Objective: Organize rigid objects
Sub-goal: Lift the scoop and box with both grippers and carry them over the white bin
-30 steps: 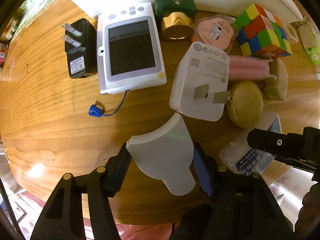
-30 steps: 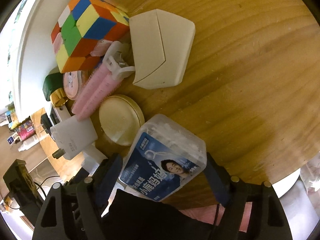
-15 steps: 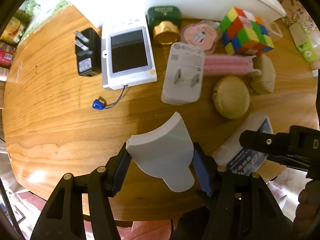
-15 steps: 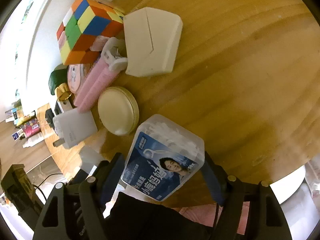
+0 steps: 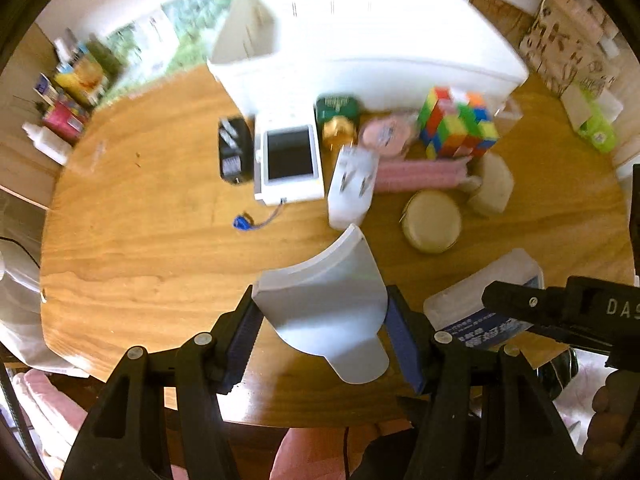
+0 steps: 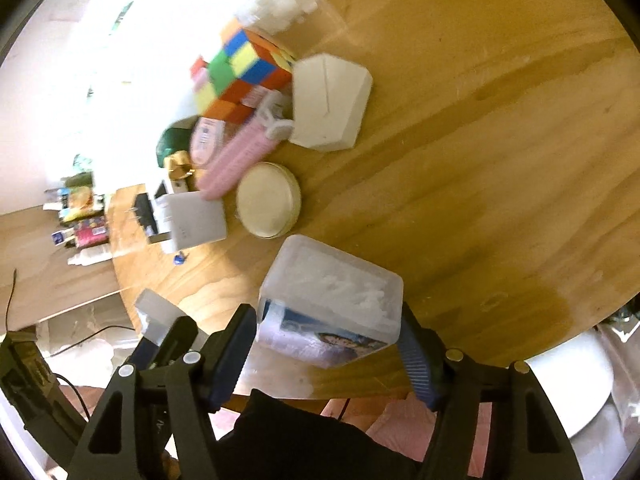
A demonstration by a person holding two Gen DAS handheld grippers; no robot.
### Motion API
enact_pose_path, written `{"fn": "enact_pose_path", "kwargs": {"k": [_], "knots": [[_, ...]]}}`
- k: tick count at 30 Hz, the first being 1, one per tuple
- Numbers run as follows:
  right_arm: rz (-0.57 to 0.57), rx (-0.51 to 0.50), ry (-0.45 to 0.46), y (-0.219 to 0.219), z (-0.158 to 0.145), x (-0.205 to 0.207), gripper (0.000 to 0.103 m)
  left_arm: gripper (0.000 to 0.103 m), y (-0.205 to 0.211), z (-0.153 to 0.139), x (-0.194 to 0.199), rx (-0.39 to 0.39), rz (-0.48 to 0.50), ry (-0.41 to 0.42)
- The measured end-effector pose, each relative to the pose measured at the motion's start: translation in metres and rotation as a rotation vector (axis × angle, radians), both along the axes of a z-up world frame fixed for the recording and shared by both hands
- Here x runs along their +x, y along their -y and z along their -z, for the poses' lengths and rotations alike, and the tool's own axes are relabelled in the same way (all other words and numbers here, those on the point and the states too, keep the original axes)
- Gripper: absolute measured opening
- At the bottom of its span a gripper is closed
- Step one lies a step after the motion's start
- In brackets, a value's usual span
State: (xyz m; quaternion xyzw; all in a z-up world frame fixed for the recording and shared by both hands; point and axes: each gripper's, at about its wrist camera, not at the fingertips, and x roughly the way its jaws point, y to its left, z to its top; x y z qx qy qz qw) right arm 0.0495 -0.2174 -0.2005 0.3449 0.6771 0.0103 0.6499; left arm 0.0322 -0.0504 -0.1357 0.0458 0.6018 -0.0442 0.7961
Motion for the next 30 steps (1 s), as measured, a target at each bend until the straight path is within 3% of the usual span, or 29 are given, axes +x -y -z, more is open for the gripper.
{"fn": "enact_pose_path", "kwargs": {"k": [12, 30], "knots": [[-0.060, 0.009, 0.314, 0.018, -0.062, -0.006, 0.067, 0.064, 0.004, -0.067, -0.019, 0.001, -0.017, 0.356], [-0.119, -0.206, 0.827, 0.026, -0.151, 0.010, 0.067, 0.064, -0.002, -0.119, 0.019, 0.051, -0.015, 0.618]]}}
